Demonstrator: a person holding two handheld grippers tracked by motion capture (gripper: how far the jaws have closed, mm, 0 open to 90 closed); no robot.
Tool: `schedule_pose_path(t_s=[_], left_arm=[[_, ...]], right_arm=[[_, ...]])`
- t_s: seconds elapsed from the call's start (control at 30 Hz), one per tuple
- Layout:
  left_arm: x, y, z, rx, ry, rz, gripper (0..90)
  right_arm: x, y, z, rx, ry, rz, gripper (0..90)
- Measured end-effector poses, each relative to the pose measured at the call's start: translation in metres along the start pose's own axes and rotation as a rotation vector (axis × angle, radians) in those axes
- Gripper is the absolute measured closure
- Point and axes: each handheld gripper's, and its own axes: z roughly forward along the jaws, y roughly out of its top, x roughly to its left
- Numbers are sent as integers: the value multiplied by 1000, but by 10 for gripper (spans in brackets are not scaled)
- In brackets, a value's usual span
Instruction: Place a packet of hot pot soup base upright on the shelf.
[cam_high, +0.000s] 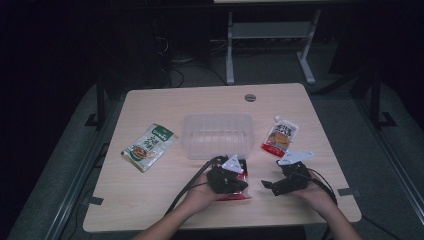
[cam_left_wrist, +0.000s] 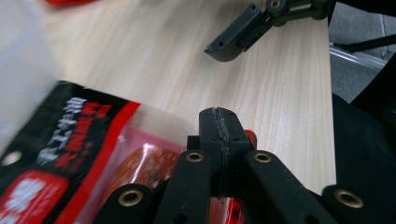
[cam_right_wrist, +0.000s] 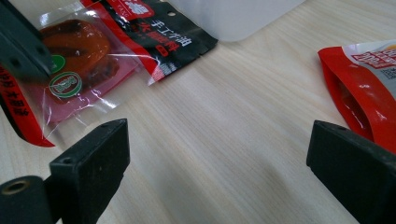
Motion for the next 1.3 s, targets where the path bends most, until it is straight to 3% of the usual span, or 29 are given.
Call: schedule_pose_path(t_s=[0.2, 0.43, 0.97, 1.3], left_arm=[[-2, -2, 11, 43, 2, -4, 898], [-2, -8, 6, 57, -10, -17, 898], [-1, -36, -29, 88, -14, -62, 898], [-2, -62, -54, 114, 21, -86, 898]], right_arm=[[0, 0, -1, -7, 0, -7, 56], [0, 0, -1, -14, -2, 1, 56], [-2, 0, -2, -18, -10, 6, 56], [-3, 0, -1, -19, -14, 12, 56]])
